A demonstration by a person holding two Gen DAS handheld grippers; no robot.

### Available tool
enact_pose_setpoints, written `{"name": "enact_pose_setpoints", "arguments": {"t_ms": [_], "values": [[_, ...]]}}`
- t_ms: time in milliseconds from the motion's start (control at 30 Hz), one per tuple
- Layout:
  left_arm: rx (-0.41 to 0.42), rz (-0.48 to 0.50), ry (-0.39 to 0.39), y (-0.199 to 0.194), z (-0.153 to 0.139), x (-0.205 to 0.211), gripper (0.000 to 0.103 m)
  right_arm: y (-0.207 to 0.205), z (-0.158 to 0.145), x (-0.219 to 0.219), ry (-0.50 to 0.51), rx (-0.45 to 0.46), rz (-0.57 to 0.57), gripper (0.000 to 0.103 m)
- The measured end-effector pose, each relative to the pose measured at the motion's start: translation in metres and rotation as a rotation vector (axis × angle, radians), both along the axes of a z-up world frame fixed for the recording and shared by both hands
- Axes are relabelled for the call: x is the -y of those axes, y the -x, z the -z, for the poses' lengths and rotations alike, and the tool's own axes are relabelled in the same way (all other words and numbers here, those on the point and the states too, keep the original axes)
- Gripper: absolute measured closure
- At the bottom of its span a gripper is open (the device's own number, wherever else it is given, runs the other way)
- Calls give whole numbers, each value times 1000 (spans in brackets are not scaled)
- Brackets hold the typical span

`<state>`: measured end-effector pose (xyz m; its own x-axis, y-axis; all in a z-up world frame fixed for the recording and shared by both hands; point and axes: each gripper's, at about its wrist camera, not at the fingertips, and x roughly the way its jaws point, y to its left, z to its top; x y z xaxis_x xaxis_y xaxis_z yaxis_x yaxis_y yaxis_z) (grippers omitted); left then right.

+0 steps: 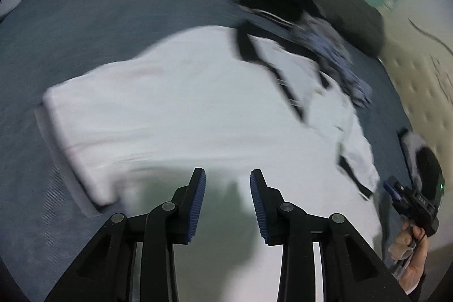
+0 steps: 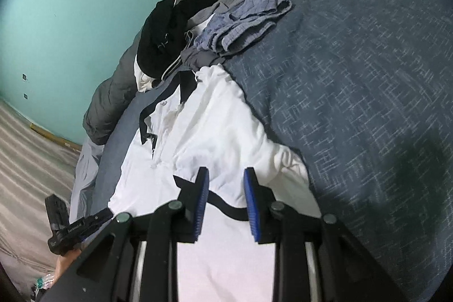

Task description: Fold clothes

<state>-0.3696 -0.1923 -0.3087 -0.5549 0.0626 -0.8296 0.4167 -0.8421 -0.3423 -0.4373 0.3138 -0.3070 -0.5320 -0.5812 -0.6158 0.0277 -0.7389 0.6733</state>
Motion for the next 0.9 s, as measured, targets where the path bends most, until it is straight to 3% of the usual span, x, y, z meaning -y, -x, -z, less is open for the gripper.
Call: {"name": "enact_pose_setpoints", "arguments": {"t_ms": [233,400,667,900], "values": [[10,-149,-14,-57,13,53,67,1,2,-5,2,4,32,78],[-32,-286,-79,-82,26,90,61,2,3,-10,14,3,44,78],[-72,-368,-114,-70,36,132,52,3,6,-6,24,-2,35,78],[-79,-418,-123,-56,51,153,51,3,5,-4,26,-12,23,78]]}}
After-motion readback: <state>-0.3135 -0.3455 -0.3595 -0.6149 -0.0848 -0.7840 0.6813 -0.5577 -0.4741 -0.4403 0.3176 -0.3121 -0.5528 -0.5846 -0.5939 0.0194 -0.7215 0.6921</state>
